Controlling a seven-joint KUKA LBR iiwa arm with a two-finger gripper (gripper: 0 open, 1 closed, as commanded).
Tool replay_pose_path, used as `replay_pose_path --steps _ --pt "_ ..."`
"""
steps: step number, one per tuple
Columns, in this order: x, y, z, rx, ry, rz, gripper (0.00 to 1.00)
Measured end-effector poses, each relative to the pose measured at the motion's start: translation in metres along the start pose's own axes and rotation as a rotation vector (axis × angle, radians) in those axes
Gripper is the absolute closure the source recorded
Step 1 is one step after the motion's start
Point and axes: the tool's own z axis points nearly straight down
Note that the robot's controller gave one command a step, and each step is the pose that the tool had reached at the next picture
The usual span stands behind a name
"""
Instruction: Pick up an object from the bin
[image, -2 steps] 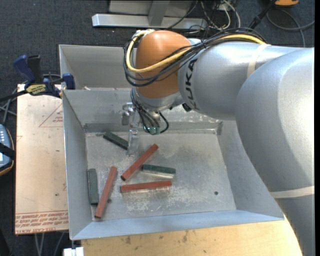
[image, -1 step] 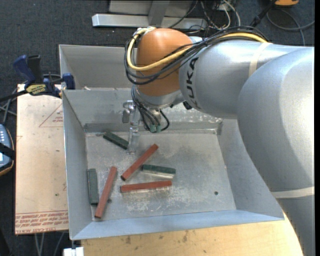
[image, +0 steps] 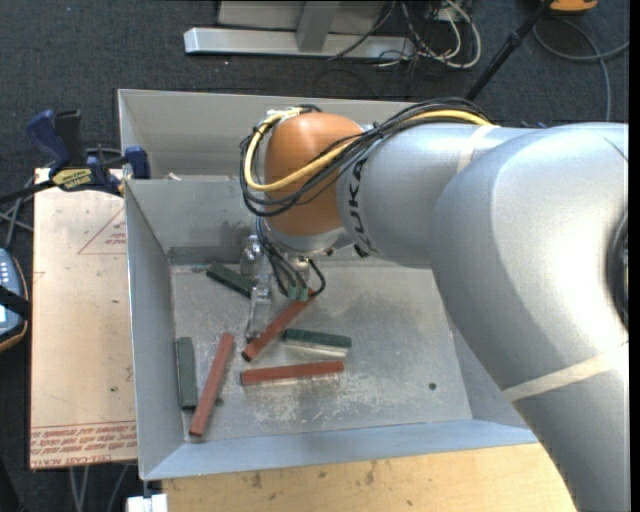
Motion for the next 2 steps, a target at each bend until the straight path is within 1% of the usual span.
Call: replay_pose_path --steps 1,2 --pt "-0.002 0.005 0.031 -0.003 0.008 0.007 0.00" --pt "-0.002 0.002 -0.003 -0.001 -0.003 0.000 0.00"
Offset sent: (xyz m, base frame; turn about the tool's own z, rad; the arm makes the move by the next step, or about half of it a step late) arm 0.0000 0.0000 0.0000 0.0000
